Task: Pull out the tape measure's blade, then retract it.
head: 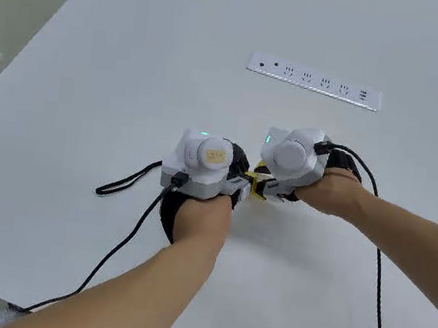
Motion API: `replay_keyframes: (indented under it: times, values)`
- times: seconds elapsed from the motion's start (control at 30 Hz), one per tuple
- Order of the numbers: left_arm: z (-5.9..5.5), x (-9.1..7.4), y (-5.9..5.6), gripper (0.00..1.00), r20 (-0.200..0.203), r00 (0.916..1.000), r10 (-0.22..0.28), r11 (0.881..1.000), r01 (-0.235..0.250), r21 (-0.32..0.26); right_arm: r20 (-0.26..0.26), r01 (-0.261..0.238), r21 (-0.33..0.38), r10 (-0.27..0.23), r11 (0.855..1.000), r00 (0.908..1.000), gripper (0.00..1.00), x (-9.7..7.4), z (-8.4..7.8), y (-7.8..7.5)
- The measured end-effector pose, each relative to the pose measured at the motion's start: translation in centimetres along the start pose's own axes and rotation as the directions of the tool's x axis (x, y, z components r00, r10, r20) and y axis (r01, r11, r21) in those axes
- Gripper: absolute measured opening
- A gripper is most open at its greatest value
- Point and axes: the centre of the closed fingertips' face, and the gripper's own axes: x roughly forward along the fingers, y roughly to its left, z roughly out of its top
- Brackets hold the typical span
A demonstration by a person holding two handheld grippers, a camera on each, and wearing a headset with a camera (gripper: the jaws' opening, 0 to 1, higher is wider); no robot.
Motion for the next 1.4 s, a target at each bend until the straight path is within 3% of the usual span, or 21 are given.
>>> replay_keyframes:
  times: [0.33, 0.43, 0.9, 1.1, 1.4]
  values:
    - [-0.5, -0.5, 0.5, 0.72, -0.010, 0.9999, 0.006, 1.000, -0.006, 0.011, 0.011, 0.017, 0.058, -0.018, 0.998, 0.9998, 0.29, -0.5, -0.4, 0.6]
    - [-0.7, -1.1, 1.0, 0.73, -0.014, 0.9998, 0.011, 1.000, -0.011, 0.026, 0.031, 0.045, 0.136, -0.049, 0.990, 0.9983, 0.30, -0.9, -0.4, 0.6]
    - [-1.4, -2.4, 1.9, 0.77, -0.027, 0.9996, 0.010, 0.998, -0.008, 0.061, 0.063, 0.087, 0.255, -0.107, 0.963, 0.9923, 0.38, -2.5, 0.0, 1.3]
    - [-1.7, -3.3, 1.6, 0.78, -0.024, 0.9997, -0.009, 0.996, 0.011, 0.085, 0.076, 0.109, 0.318, -0.140, 0.942, 0.9872, 0.42, -3.6, -0.1, 1.9]
    - [-2.3, -4.6, 1.6, 0.81, -0.029, 0.9991, -0.031, 0.991, 0.034, 0.126, 0.096, 0.139, 0.430, -0.198, 0.892, 0.9755, 0.48, -5.4, -0.6, 3.2]
